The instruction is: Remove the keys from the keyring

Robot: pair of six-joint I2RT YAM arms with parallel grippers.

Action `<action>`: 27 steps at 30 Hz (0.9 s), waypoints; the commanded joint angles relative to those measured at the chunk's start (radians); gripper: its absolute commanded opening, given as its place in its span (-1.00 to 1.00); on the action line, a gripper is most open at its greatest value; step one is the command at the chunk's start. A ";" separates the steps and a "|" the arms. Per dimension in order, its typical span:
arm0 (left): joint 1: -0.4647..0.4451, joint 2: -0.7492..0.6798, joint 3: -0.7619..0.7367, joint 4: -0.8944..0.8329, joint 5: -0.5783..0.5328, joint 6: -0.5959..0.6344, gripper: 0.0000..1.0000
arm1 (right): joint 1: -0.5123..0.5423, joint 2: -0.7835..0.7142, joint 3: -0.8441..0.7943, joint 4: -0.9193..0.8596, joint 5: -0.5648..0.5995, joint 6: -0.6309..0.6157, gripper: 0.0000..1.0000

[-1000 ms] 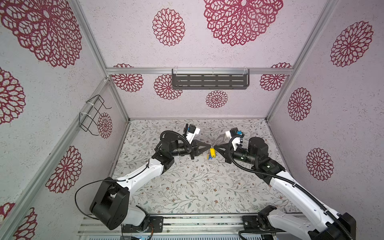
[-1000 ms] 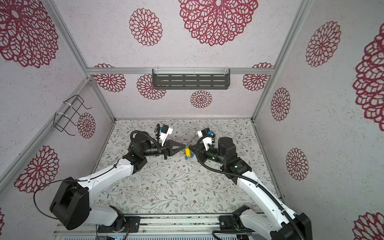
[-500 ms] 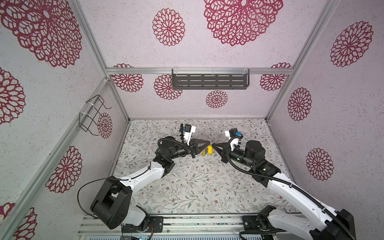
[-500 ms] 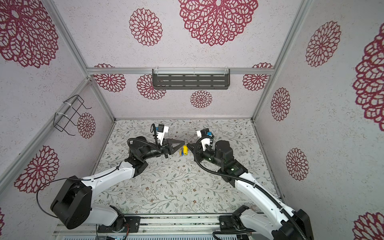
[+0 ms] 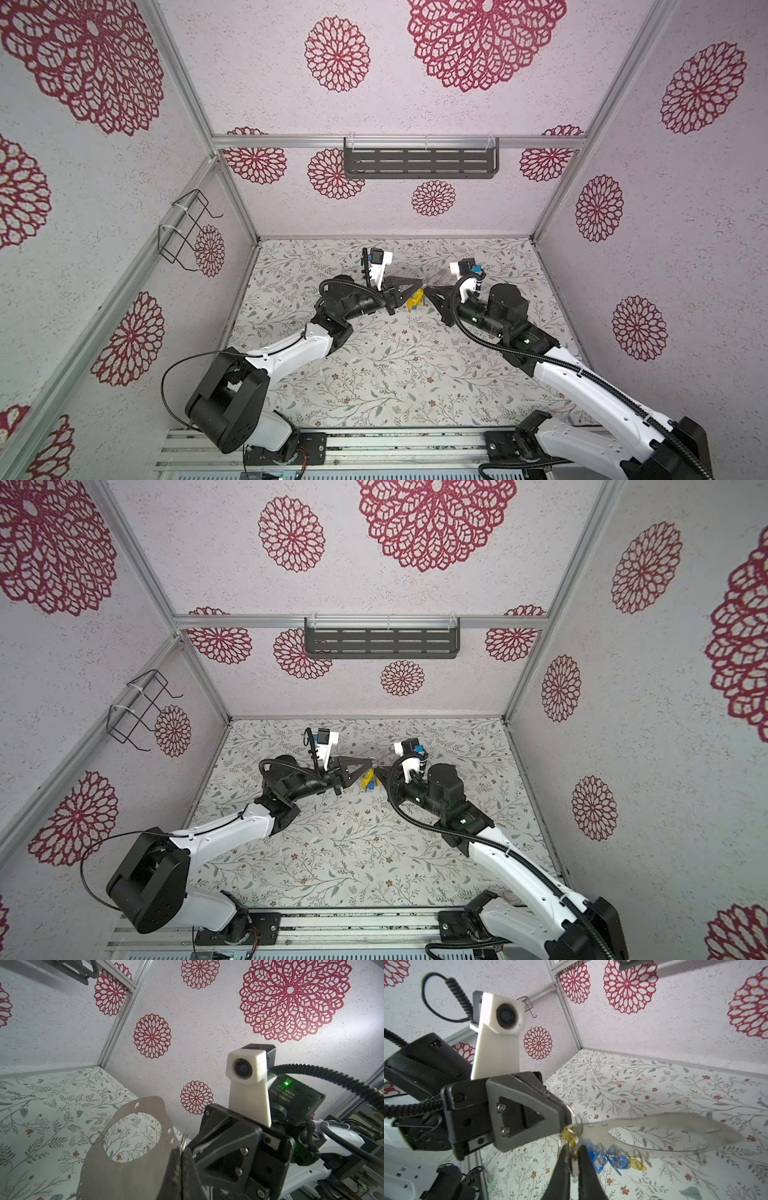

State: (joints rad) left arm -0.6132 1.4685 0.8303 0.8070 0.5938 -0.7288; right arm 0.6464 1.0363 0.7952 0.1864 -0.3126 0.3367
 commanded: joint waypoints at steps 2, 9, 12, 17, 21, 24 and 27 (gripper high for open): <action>-0.011 -0.028 -0.017 0.076 -0.039 0.020 -1.00 | 0.025 -0.052 0.032 -0.090 -0.010 -0.020 -0.44; -0.007 -0.037 -0.010 0.062 -0.014 0.023 -1.00 | -0.035 -0.131 0.052 -0.125 -0.050 0.009 -0.40; -0.005 -0.035 -0.001 0.065 0.003 0.005 -1.00 | -0.075 -0.115 0.042 -0.035 -0.153 0.084 -0.42; -0.005 -0.042 0.006 0.065 0.014 -0.016 -1.00 | -0.106 -0.044 0.054 0.048 -0.214 0.154 -0.32; -0.005 -0.048 0.005 0.067 0.011 -0.024 -1.00 | -0.107 -0.005 0.065 0.085 -0.240 0.176 -0.26; -0.007 -0.046 0.006 0.069 0.012 -0.026 -1.00 | -0.107 0.002 0.066 0.102 -0.246 0.180 -0.25; -0.007 -0.044 0.006 0.070 0.014 -0.028 -1.00 | -0.109 -0.009 0.066 0.092 -0.230 0.165 -0.24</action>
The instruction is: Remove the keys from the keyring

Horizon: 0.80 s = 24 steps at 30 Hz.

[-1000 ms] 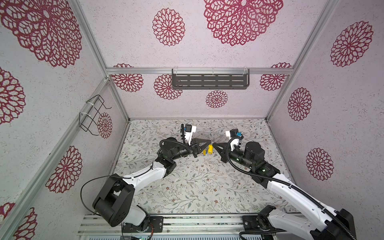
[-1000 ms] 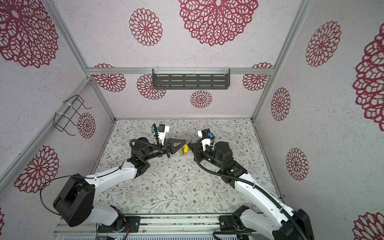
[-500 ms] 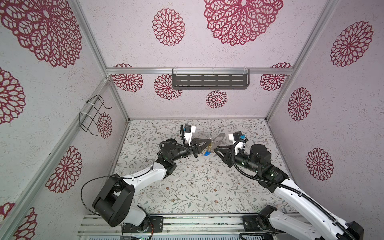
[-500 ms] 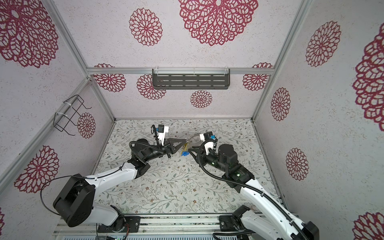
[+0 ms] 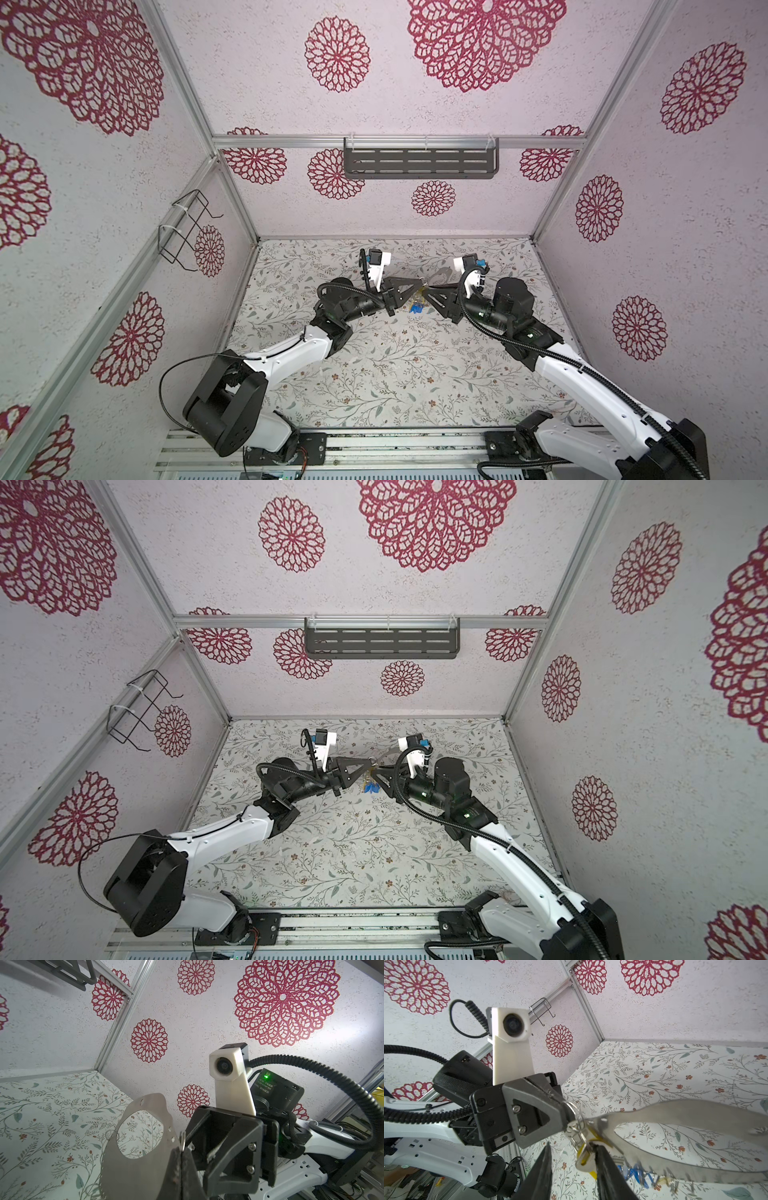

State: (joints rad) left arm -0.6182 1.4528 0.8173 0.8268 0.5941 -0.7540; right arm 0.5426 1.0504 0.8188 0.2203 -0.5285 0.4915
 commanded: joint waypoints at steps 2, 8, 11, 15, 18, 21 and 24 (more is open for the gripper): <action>-0.002 -0.029 0.020 0.049 0.016 -0.001 -1.00 | -0.010 -0.029 0.041 0.050 -0.004 -0.001 -0.18; -0.002 -0.026 0.025 0.048 0.022 -0.001 -1.00 | -0.014 0.000 0.067 0.043 -0.025 -0.025 -0.09; -0.002 -0.025 0.025 0.048 0.024 -0.003 -1.00 | -0.015 0.024 0.083 0.035 -0.036 -0.033 -0.09; -0.001 -0.020 0.025 0.050 0.021 -0.005 -1.00 | -0.016 0.044 0.093 0.043 -0.056 -0.031 -0.28; -0.001 -0.014 0.028 0.054 0.021 -0.006 -1.00 | -0.014 0.049 0.085 0.068 -0.062 -0.018 -0.46; -0.002 -0.007 0.028 0.057 0.027 -0.011 -1.00 | -0.016 0.052 0.079 0.088 -0.066 -0.007 -0.66; -0.002 -0.001 0.024 0.062 0.028 -0.015 -1.00 | -0.015 0.057 0.073 0.106 -0.060 0.003 -0.87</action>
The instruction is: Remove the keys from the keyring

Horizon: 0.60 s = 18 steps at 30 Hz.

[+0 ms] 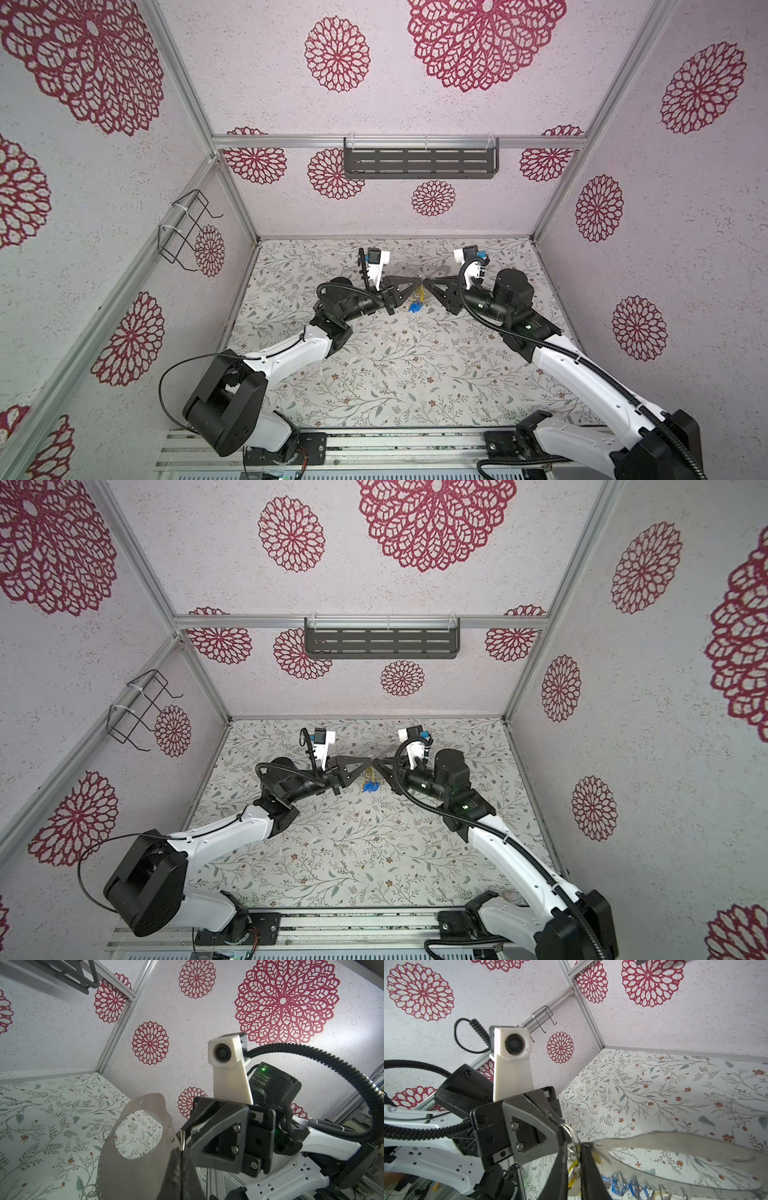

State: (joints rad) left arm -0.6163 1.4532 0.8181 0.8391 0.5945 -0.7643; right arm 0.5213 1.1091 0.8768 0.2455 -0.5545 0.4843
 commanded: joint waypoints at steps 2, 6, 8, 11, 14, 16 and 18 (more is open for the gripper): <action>-0.002 0.000 0.020 0.052 0.028 -0.006 -1.00 | 0.006 0.000 0.013 0.093 -0.028 0.018 -0.98; 0.000 0.005 0.012 0.057 0.028 -0.006 -1.00 | 0.006 -0.002 0.016 0.098 -0.024 0.022 -1.00; 0.004 0.007 0.003 0.059 0.027 -0.007 -1.00 | 0.005 -0.003 0.021 0.091 -0.022 0.018 -1.00; 0.013 0.010 -0.009 0.071 0.031 -0.012 -1.00 | 0.004 -0.007 0.025 0.081 -0.024 0.016 -1.00; 0.022 0.020 -0.016 0.088 0.035 -0.025 -1.00 | 0.004 -0.008 0.031 0.072 -0.034 0.016 -1.00; 0.026 0.026 -0.019 0.107 0.042 -0.040 -1.00 | 0.004 -0.006 0.030 0.080 -0.044 0.022 -1.00; 0.027 0.034 -0.024 0.148 0.049 -0.058 -1.00 | 0.003 -0.004 0.027 0.083 -0.049 0.028 -1.00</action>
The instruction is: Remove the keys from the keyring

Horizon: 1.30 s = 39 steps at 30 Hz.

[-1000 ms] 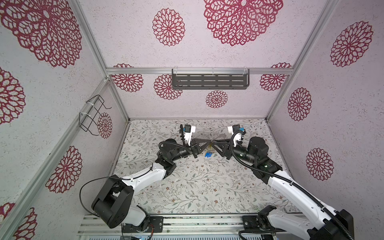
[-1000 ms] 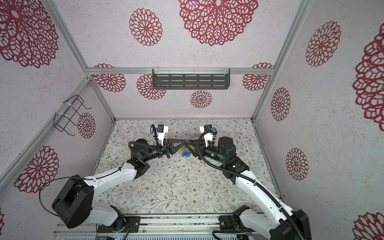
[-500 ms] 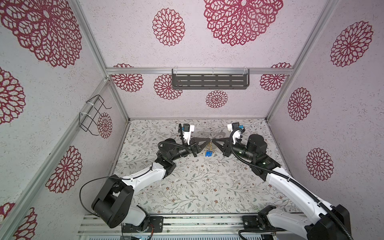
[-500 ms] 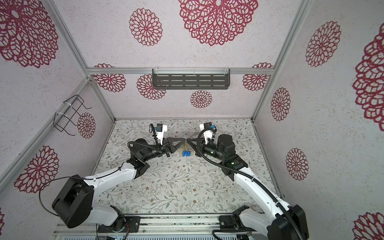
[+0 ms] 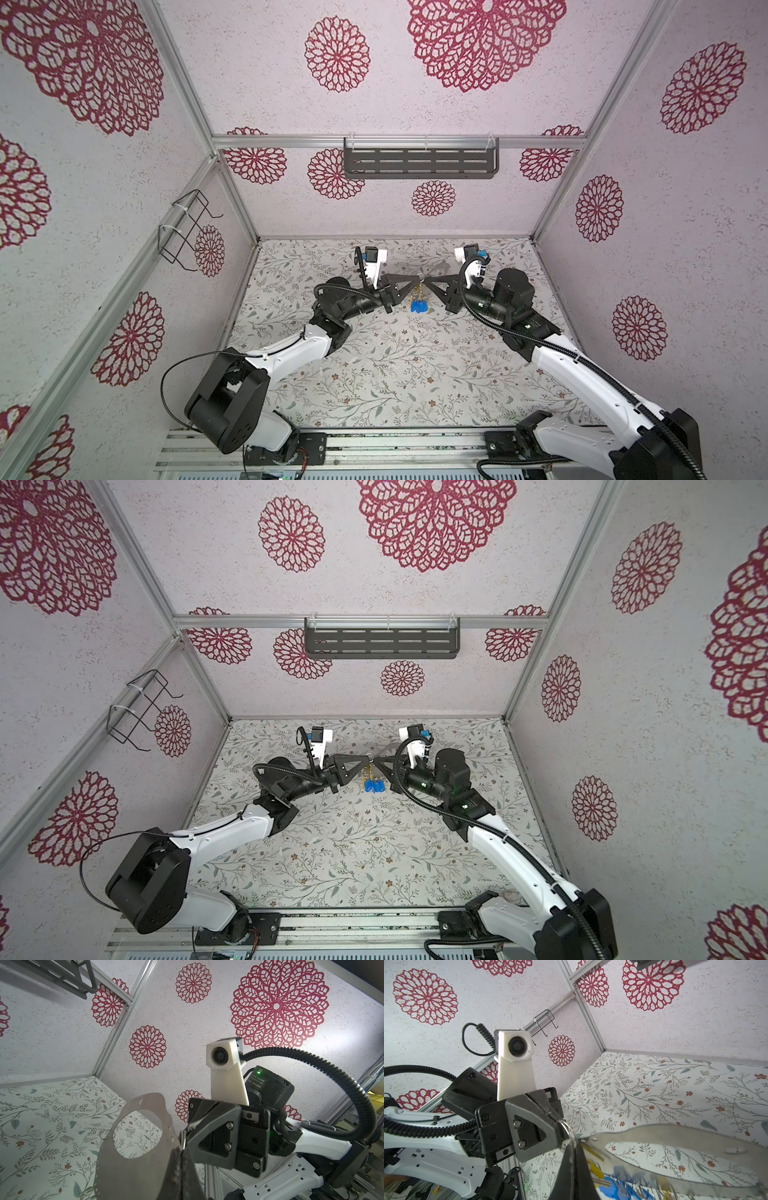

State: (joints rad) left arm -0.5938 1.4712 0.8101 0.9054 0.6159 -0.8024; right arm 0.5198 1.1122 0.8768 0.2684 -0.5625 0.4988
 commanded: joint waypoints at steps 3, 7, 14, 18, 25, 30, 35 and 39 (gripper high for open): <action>0.013 0.029 -0.020 0.163 0.026 -0.076 -1.00 | 0.002 -0.008 0.015 0.047 -0.032 0.006 -0.60; 0.025 0.019 -0.022 0.184 0.023 -0.105 -1.00 | -0.002 -0.024 0.011 -0.015 -0.001 -0.058 -0.47; 0.024 -0.010 -0.012 0.115 0.019 -0.075 -1.00 | -0.002 0.003 0.054 -0.065 -0.011 -0.120 -0.44; 0.024 -0.008 -0.011 0.115 0.020 -0.078 -1.00 | -0.001 0.022 0.076 -0.050 -0.038 -0.116 -0.44; 0.024 0.004 -0.003 0.116 0.023 -0.080 -1.00 | 0.001 0.036 0.082 -0.041 -0.050 -0.110 -0.52; 0.024 0.005 -0.003 0.120 0.023 -0.081 -1.00 | 0.002 0.033 0.082 -0.047 -0.047 -0.112 -0.85; 0.024 0.007 -0.005 0.121 0.025 -0.082 -1.00 | 0.003 0.018 0.092 -0.067 -0.037 -0.123 -1.00; 0.025 0.013 -0.007 0.128 0.026 -0.090 -1.00 | 0.003 0.009 0.114 -0.113 -0.020 -0.152 -1.00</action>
State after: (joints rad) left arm -0.5720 1.4967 0.7910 0.9905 0.6281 -0.8886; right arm 0.5198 1.1519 0.9440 0.1623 -0.5869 0.3843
